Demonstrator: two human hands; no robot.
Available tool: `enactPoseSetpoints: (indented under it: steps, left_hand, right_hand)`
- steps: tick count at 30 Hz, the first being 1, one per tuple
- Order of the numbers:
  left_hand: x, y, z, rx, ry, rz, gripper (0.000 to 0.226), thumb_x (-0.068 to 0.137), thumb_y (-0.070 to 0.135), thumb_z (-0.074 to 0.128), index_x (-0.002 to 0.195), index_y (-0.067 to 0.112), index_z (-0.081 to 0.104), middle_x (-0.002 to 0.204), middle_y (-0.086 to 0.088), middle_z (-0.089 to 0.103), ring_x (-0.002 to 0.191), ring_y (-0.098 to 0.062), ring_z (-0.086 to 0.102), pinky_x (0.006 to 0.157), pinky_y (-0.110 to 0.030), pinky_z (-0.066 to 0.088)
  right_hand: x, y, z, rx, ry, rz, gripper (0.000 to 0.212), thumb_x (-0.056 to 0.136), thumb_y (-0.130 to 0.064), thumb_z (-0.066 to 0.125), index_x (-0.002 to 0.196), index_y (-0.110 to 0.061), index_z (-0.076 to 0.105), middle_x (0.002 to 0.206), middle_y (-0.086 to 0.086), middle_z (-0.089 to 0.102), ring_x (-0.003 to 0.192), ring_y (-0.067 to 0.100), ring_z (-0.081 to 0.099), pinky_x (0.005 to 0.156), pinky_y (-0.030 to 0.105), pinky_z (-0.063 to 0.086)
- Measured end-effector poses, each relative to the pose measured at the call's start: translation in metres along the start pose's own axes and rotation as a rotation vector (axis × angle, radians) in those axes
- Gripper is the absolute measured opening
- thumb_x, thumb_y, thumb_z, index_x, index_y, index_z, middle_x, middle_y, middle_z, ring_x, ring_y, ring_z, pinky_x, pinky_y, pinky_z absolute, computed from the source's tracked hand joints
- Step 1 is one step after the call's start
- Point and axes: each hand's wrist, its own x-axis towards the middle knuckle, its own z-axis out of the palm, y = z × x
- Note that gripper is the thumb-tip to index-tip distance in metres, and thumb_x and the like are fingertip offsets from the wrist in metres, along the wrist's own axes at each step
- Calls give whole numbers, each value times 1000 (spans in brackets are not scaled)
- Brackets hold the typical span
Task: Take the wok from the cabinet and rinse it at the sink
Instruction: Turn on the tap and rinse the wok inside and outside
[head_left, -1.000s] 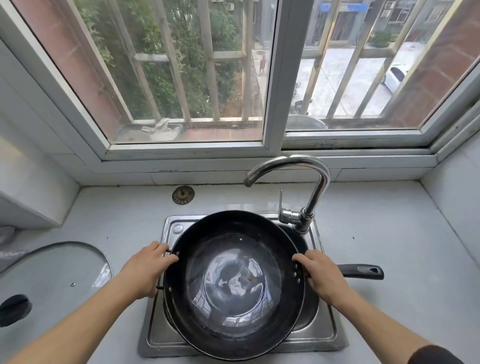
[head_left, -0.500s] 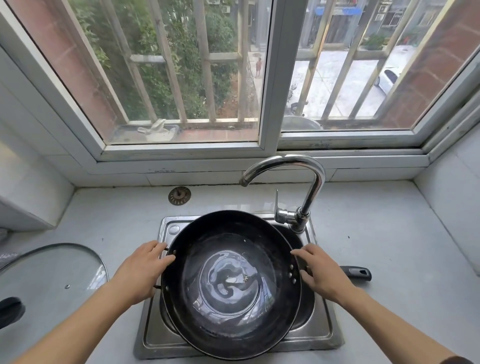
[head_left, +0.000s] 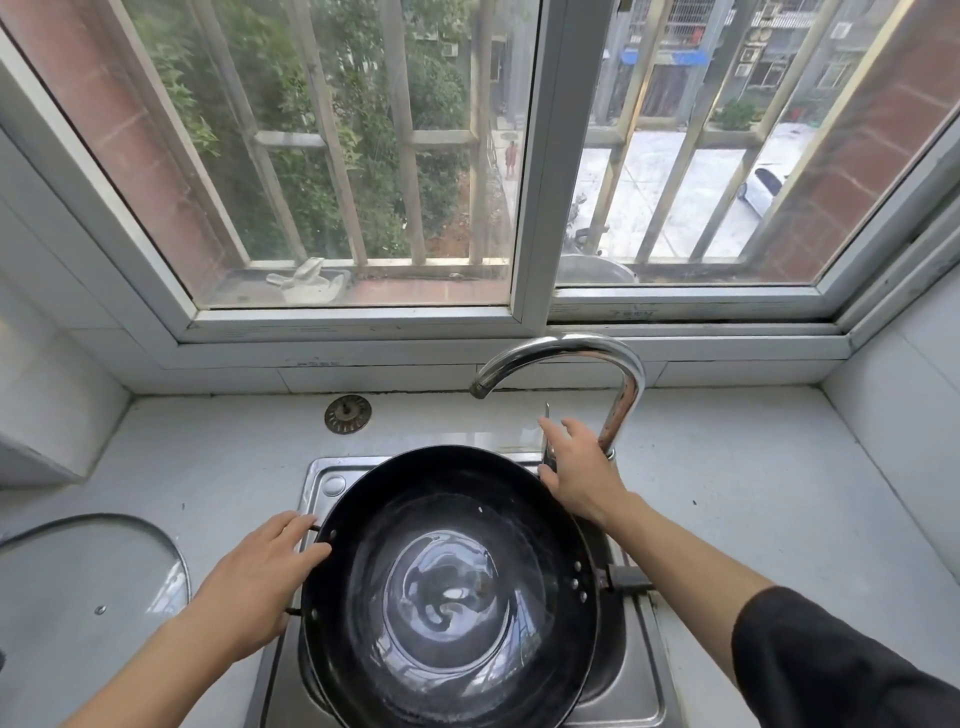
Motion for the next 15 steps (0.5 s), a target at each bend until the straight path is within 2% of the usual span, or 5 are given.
enactPoseSetpoints:
  steps: [3,7,11,13,15]
  left_hand:
    - [1,4,1,30,30,-5,88,5,15,85,92,24,73,107,-10,69,97,-30,68,56,-28,58]
    - [1,2,9,6,33,-46,86,14,7,83,98,24,70,114,-10,65,104,-31,63,55,-29,59]
    - [2,4,7,14,36,-50,85,18,9,82,99,26,69,114,-9,65,105,-29,63,58,-29,59]
    - [1,7,0,14,16,-56,83,15,12,84,96,25,71,111,-9,67,101,-29,66,60,-29,60]
    - [1,10,-6,-6,-34,-66,80,23,12,86,100,25,71,117,-10,66,108,-29,63,67,-31,60]
  right_hand:
    - [19,-3,7,-53,-67,30,66,90,-17,59,147,-15,25,128,17,46,115,33,48,96,40,44]
    - [29,-6,12,-109,-47,16,53,82,2,54,131,-8,36,96,13,54,80,28,50,67,37,43]
    - [29,-3,19,-132,-32,-7,55,81,6,57,130,-8,37,105,14,52,87,32,54,73,40,48]
    - [29,-2,23,-147,-23,-17,51,79,10,57,123,-9,39,106,14,51,84,33,56,73,43,50]
    - [29,-2,25,-161,-23,-28,44,78,12,56,115,-8,41,105,16,49,81,35,57,71,45,51]
